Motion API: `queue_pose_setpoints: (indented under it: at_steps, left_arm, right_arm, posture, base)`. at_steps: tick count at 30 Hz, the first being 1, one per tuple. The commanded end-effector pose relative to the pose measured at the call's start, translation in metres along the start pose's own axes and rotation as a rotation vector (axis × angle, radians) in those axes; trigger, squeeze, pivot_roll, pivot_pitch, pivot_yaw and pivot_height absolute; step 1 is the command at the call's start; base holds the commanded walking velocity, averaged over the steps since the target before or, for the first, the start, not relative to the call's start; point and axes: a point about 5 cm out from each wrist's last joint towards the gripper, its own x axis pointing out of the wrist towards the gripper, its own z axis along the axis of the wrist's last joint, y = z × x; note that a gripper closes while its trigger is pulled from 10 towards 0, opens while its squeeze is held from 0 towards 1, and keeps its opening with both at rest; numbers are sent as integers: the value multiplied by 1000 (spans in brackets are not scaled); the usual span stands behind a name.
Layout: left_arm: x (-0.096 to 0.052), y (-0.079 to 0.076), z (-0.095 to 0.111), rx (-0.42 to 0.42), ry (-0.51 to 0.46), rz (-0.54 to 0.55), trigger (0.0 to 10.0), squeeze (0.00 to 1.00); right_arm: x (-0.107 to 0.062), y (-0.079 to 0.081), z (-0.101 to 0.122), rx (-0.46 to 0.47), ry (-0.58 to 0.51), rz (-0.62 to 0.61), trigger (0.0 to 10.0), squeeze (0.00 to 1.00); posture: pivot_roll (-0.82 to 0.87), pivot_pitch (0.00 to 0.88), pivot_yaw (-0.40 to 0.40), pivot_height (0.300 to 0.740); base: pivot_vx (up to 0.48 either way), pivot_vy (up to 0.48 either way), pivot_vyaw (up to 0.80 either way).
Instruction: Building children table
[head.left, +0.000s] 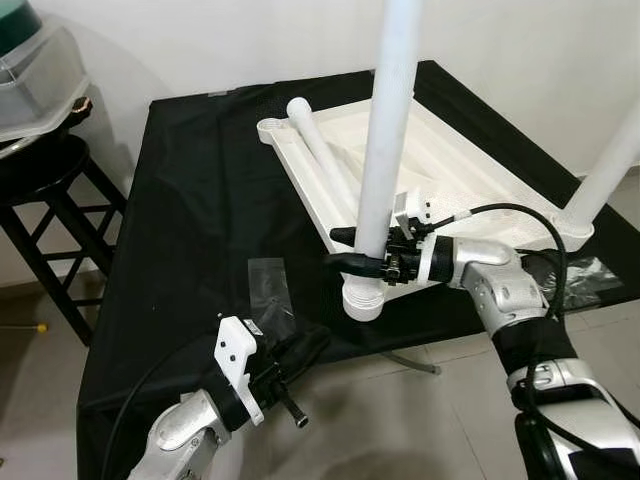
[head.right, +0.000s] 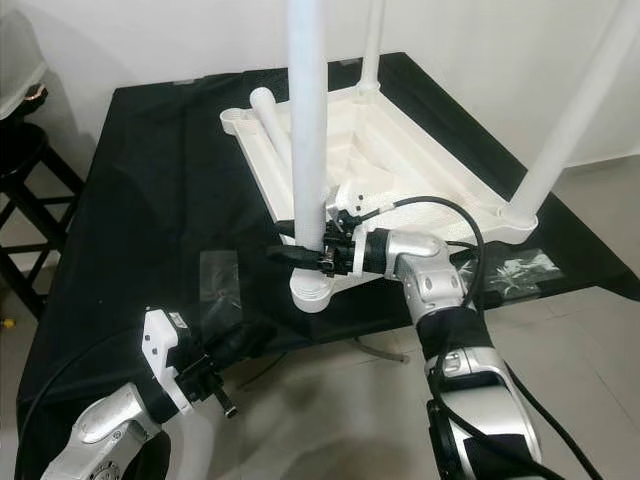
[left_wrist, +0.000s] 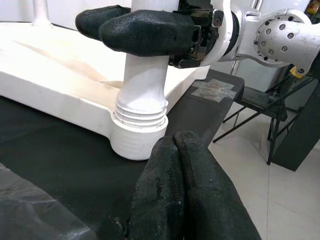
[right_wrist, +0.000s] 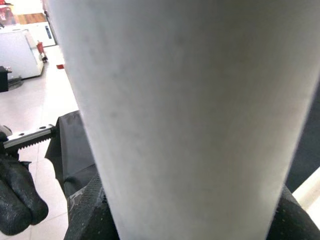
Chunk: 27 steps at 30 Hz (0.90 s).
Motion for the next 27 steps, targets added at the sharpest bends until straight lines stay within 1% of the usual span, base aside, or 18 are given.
queue_pose_setpoints:
  at_steps: [1, 4, 5, 6, 7, 8, 9, 10, 11, 13, 14, 17, 19, 20, 21, 25, 26, 27]
  left_arm:
    - [-4, 0, 1, 9, 15, -3, 10000, 0]
    - [-3, 0, 1, 8, 15, -4, 10000, 0]
    - [-4, 0, 1, 7, 15, -4, 10000, 0]
    - [-4, 0, 1, 7, 14, -4, 10000, 0]
    - [-5, 1, 2, 8, 13, -3, 10000, 0]
    - [-5, 1, 2, 8, 13, -3, 10000, 0]
    - [-5, 2, 3, 8, 13, -3, 10000, 0]
    - [-5, 2, 3, 8, 13, -3, 10000, 0]
    - [-5, 2, 3, 9, 12, -3, 10000, 0]
    - [-5, 2, 3, 9, 12, -3, 10000, 0]
    - [-4, 3, 3, 13, 13, -3, 10000, 0]
    - [-2, 4, 3, 15, 15, -13, 10000, 0]
    - [-2, 4, 3, 14, 16, -19, 10000, 0]
    - [-2, 4, 2, 20, 16, -12, 10000, 0]
    - [-2, 4, 3, 22, 14, -5, 10000, 0]
    - [-2, 4, 3, 23, 12, -1, 10000, 0]
    - [-2, 4, 3, 23, 10, 2, 10000, 0]
    - [-2, 4, 3, 23, 10, 2, 10000, 0]
  right_arm:
    - [-2, 0, -4, 26, 6, 5, 0, 0]
    - [-8, 0, -9, -4, 48, -36, 0, 0]
    - [-11, 1, -16, -19, 94, -127, 0, 0]
    - [-9, 3, -27, 11, 117, -329, 0, 0]
    - [-8, 11, -46, 63, 129, -720, 0, 0]
    - [-8, 11, -46, 63, 129, -720, 0, 0]
    - [-16, 20, -57, 107, 153, -1018, 0, 0]
    - [-16, 20, -57, 107, 153, -1018, 0, 0]
    - [-15, 40, -70, 115, 191, -1083, 0, 0]
    - [-15, 40, -70, 115, 191, -1083, 0, 0]
    - [-10, 53, -73, 83, 212, -1069, 0, 0]
    - [-1, 52, -62, 16, 187, -1011, 0, 0]
    - [0, 51, -63, 17, 185, -1002, 0, 0]
    - [5, 53, -64, 22, 199, -979, 4745, 0]
    - [7, 53, -64, 30, 198, -967, 10000, 0]
    - [9, 53, -63, 37, 197, -959, 10000, 0]
    - [14, 51, -54, 42, 150, -893, 10000, 1000]
    - [14, 51, -54, 42, 150, -893, 10000, 1000]
  posture:
    - [12, 167, 43, 740]
    - [6, 171, 42, 740]
    - [-1, 177, 32, 740]
    - [-4, 180, 19, 740]
    - [-8, 182, 18, 740]
    - [-8, 182, 18, 740]
    - [-9, 185, 20, 740]
    - [-9, 185, 20, 740]
    - [-5, 197, 34, 740]
    - [-5, 197, 34, 740]
    - [-27, 180, 47, 740]
    - [-28, 176, 40, 740]
    - [-28, 176, 40, 740]
    - [-19, 171, 36, 740]
    - [-20, 170, 35, 740]
    - [-20, 169, 34, 740]
    - [-19, 166, 32, 740]
    - [-19, 166, 32, 740]
  base:
    - [0, 0, 0]
    - [0, 0, 0]
    - [0, 0, 0]
    - [0, 0, 0]
    - [0, 0, 0]
    - [0, 0, 0]
    - [0, 0, 0]
    - [0, 0, 0]
    - [0, 0, 0]
    - [0, 0, 0]
    - [0, 0, 0]
    - [0, 0, 0]
    - [0, 0, 0]
    - [0, 0, 0]
    - [0, 0, 0]
    - [0, 0, 0]
    - [0, 0, 0]
    - [0, 0, 0]
